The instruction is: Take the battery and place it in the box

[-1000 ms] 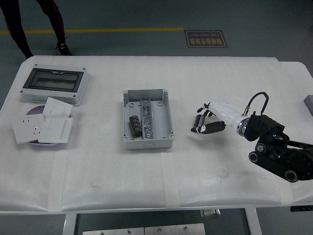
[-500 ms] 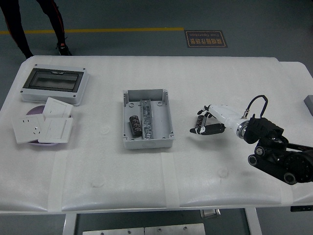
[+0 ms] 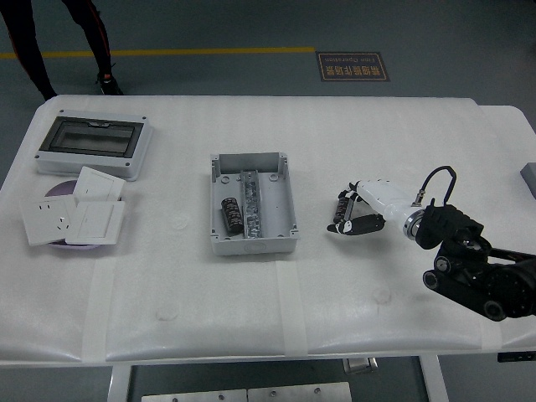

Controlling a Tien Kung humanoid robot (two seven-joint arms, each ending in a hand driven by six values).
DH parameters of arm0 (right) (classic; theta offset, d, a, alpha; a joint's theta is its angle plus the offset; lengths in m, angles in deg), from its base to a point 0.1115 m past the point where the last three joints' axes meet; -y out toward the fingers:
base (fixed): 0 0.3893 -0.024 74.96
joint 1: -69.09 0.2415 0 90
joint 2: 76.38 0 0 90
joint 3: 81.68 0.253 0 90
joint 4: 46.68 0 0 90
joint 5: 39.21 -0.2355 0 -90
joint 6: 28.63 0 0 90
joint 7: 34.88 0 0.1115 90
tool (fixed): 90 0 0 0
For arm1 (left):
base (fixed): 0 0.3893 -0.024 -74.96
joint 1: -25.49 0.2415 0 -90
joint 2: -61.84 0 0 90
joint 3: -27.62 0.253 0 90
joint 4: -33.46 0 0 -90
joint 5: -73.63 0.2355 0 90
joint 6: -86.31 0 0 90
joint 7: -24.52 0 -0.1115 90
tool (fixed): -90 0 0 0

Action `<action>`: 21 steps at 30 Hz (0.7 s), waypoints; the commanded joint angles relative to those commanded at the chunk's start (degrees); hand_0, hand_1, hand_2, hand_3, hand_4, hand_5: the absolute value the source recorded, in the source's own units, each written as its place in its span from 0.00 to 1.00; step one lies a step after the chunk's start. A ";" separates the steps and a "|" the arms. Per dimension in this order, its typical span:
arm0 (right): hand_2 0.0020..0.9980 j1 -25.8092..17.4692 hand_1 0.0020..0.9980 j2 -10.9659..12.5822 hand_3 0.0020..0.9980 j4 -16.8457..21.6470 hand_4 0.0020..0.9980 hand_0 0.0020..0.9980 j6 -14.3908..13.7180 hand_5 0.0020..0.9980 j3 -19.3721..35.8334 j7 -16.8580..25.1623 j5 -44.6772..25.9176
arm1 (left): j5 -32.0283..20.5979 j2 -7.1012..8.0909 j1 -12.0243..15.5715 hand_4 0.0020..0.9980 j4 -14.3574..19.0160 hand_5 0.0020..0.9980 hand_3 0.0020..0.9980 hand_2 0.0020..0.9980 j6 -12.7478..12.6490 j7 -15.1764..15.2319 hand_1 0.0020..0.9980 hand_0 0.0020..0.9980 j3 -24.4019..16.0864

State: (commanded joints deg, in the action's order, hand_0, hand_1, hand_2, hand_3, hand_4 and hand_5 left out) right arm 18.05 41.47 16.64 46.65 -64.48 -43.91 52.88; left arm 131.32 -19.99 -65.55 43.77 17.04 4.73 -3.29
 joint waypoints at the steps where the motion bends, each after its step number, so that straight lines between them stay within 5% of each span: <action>1: 0.56 -0.03 0.65 -0.03 0.65 -0.05 0.74 0.85 -0.04 0.29 -0.03 0.00 0.06 | -0.04 0.00 0.00 0.18 0.00 0.00 0.49 0.40 -0.04 0.03 0.69 0.72 0.03; 2: 0.56 -0.08 0.65 -0.05 0.65 -0.13 0.74 0.85 -0.08 0.29 -0.07 0.01 0.02 | -0.21 -0.01 -0.01 0.18 0.00 0.00 0.49 0.40 -0.09 0.10 0.69 0.72 0.24; 3: 0.56 -0.13 0.64 -0.07 0.66 -0.21 0.62 0.83 -0.13 0.17 -0.10 0.02 0.00 | -0.36 -0.01 -0.01 0.21 0.00 0.00 0.50 0.40 -0.14 0.14 0.70 0.72 0.38; 14: 0.56 -0.34 0.64 0.32 0.66 0.27 0.57 0.82 -2.21 0.14 0.94 0.93 -0.84 | -0.97 -0.05 -0.12 0.23 0.00 0.00 0.50 0.40 -1.04 1.21 0.70 0.72 1.67; 21: 0.54 -0.36 0.62 1.46 0.66 5.57 0.54 0.79 -3.00 0.11 6.26 1.23 -2.33 | -0.18 -0.25 0.03 0.26 0.00 0.00 0.50 0.42 -0.87 0.98 0.70 0.72 1.22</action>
State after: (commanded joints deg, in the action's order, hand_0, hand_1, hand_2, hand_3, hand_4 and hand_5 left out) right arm 17.69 42.93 22.21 43.65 -58.22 -42.68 50.55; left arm 131.14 -20.24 -65.51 43.77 16.17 5.71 -2.06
